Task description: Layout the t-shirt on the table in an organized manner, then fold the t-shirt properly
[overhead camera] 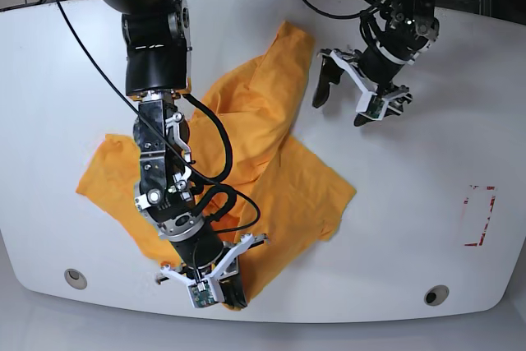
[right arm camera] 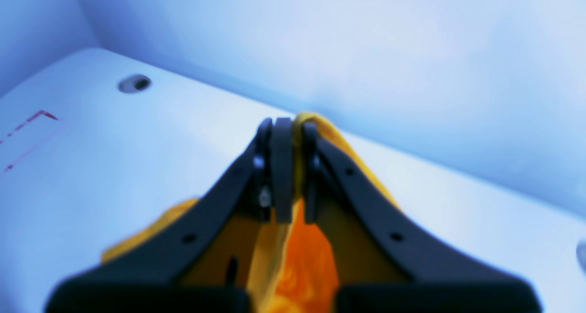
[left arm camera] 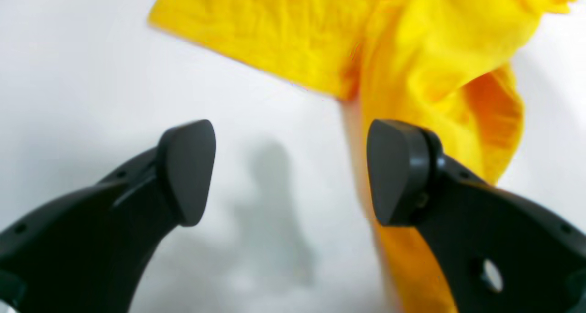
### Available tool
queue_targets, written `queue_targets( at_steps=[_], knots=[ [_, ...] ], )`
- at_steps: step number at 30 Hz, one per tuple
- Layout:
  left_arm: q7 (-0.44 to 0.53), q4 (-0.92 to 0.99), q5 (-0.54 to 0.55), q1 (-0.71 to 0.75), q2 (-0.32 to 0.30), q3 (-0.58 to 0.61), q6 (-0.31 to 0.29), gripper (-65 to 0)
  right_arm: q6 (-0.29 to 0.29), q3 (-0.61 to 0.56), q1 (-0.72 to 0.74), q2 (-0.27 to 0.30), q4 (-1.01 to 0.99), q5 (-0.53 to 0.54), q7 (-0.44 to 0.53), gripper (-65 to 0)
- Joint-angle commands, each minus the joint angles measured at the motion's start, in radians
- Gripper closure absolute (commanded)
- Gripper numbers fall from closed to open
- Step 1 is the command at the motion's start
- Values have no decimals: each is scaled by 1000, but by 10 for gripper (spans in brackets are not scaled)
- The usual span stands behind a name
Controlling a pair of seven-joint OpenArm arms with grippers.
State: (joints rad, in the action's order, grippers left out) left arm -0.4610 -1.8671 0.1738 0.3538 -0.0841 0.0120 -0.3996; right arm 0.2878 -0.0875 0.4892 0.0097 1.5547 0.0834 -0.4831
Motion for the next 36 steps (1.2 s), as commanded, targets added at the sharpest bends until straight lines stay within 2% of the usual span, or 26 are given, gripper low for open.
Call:
queue_targets(
  at_steps=[1,6,11,18,26,33,36],
  knots=[
    [0,8,10,-28,2,38,-28,-492,-2,-13,50,-3,22,-43,27,0],
    [-71,21,11,-55,4,88,-34,-493,0,-39,67,-10,23,-132,27,0],
    [-138,19,11,-65,0,133,-35,-514,4,-42,79,-10,39,-139,27,0],
    [-144,51,11,-42,-1,159,-37,-549,4,-42,105,-10,57,-145,5,0],
    [-144,85,11,-43,-3,234,-37,-543,6,-39,128,-4,59,-141,-22,0],
    [-147,85,8,-37,-4,254,-37,-542,6,-39,150,-4,59,-141,-24,0],
    [-181,87,7,-37,-21,259,-37,-540,6,-39,159,-4,59,-141,-26,0]
  ],
)
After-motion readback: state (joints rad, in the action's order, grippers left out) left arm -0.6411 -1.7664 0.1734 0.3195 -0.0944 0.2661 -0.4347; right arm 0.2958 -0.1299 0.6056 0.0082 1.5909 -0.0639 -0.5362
